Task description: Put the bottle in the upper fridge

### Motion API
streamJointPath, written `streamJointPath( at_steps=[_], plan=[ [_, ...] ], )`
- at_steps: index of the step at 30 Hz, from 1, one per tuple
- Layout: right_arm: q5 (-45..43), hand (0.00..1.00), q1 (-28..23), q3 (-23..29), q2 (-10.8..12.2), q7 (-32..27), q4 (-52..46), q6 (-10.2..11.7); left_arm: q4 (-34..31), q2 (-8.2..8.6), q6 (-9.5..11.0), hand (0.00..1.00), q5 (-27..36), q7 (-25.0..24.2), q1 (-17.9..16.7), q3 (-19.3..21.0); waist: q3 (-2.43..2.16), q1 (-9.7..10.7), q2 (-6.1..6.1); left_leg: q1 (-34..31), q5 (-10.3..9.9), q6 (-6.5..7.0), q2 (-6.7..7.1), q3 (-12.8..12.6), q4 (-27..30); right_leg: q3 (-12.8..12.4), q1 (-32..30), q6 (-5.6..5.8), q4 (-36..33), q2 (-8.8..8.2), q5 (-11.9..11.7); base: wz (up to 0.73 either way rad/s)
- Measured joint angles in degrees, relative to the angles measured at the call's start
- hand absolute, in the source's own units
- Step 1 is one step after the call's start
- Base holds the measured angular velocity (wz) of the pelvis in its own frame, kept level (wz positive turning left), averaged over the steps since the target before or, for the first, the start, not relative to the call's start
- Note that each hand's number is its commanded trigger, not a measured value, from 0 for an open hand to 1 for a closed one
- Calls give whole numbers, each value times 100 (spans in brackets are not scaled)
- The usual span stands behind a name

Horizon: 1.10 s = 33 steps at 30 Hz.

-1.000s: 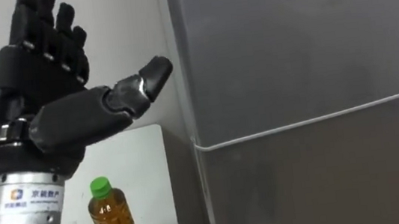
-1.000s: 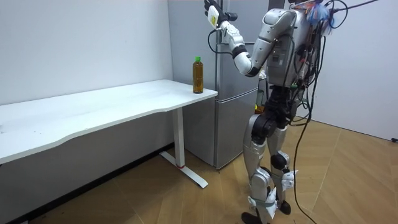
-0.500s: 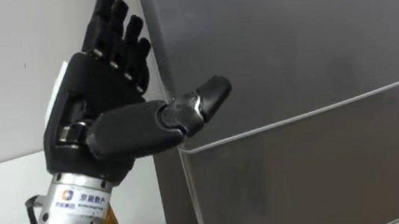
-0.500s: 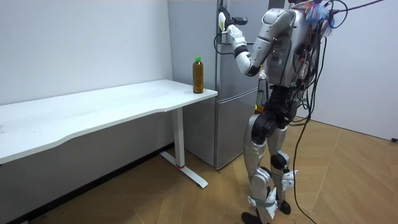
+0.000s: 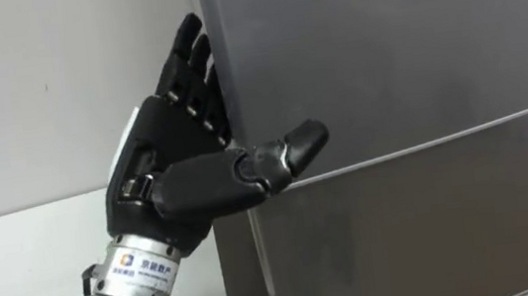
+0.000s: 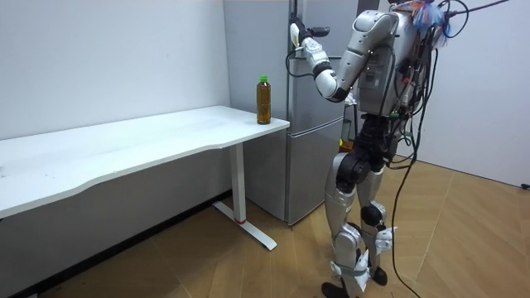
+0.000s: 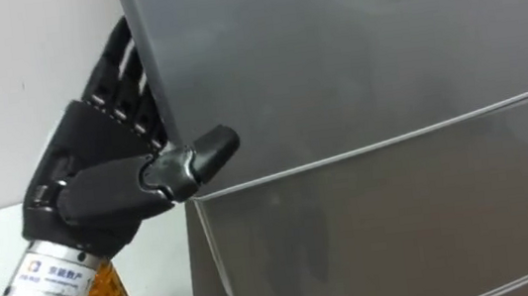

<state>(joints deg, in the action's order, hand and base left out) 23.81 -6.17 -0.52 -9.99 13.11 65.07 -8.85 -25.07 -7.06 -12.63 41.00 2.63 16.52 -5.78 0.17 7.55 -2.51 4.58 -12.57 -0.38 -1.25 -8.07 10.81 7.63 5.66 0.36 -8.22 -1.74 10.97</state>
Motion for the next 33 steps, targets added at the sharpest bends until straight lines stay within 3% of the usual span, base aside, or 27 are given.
streamJointPath(
  at_steps=[13,33],
  plan=[
    [45,0,44,-262,-83,-4,-22,1,60,-6,50,0,-7,-49,-104,-105,13,4,18,-15,0,0,1,-2,-2,3,-19,1,-32,-3,-2,0],
    [85,0,66,-320,-95,84,1,112,-80,-17,69,0,-61,-170,-146,-238,-14,-4,41,-145,6,8,1,4,3,125,-72,4,15,-14,-4,2]
  ],
)
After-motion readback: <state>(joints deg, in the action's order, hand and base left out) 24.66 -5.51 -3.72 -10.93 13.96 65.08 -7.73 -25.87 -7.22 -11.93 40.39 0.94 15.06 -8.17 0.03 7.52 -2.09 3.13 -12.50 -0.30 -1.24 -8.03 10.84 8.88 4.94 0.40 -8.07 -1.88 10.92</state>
